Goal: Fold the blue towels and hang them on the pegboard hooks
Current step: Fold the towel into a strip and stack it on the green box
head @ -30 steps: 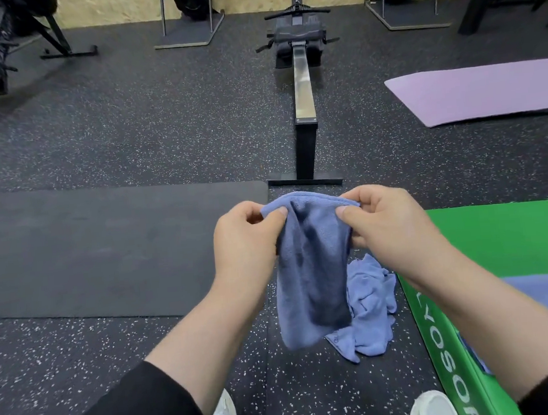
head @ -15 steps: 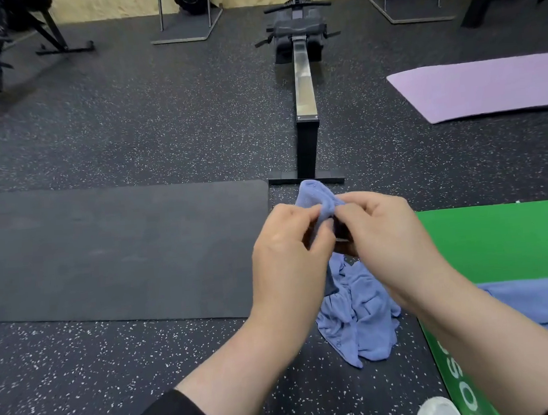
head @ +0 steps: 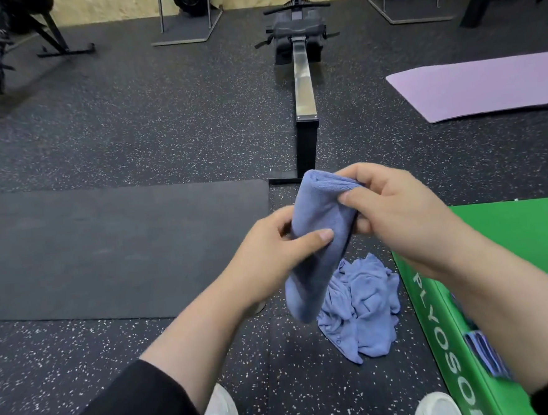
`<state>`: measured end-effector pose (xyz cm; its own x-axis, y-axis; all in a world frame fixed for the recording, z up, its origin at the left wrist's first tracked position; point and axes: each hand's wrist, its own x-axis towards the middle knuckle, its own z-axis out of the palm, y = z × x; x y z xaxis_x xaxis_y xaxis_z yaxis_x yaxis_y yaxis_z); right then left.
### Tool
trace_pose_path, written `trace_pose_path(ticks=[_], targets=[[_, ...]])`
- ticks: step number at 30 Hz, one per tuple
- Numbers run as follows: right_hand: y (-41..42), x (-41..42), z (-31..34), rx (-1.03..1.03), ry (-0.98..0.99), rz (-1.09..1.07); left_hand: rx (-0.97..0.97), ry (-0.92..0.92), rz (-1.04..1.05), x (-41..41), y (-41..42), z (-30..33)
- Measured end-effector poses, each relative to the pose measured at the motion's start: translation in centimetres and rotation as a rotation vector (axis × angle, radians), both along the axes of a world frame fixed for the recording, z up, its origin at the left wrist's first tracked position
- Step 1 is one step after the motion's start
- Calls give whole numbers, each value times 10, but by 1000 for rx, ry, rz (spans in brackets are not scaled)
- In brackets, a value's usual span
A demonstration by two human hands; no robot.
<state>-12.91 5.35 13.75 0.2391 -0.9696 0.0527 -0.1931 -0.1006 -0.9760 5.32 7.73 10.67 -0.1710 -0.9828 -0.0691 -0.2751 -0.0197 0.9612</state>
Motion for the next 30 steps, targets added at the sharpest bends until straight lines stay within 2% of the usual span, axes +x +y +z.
trace_pose_path(ticks=[2,4,8,13,20,26,30], targets=[[0,-3,4,9,-4,46,-9,-12,-18,0,2,-3],[0,-6,7,-28,85,99,-36,-18,-28,-2,5,-6],[-2,-12,6,-81,145,32,57,34,-83,-3,8,-8],[-11,-25,0,-100,53,-169,204,-28,-161,8,14,-20],[-19,-34,-1,15,-159,-267,361,-117,-168,35,27,-34],[-22,-32,-3,44,-193,-279,401,-167,-101,53,32,-38],[-26,-40,-9,67,-130,-306,395,-141,-27,59,31,-36]])
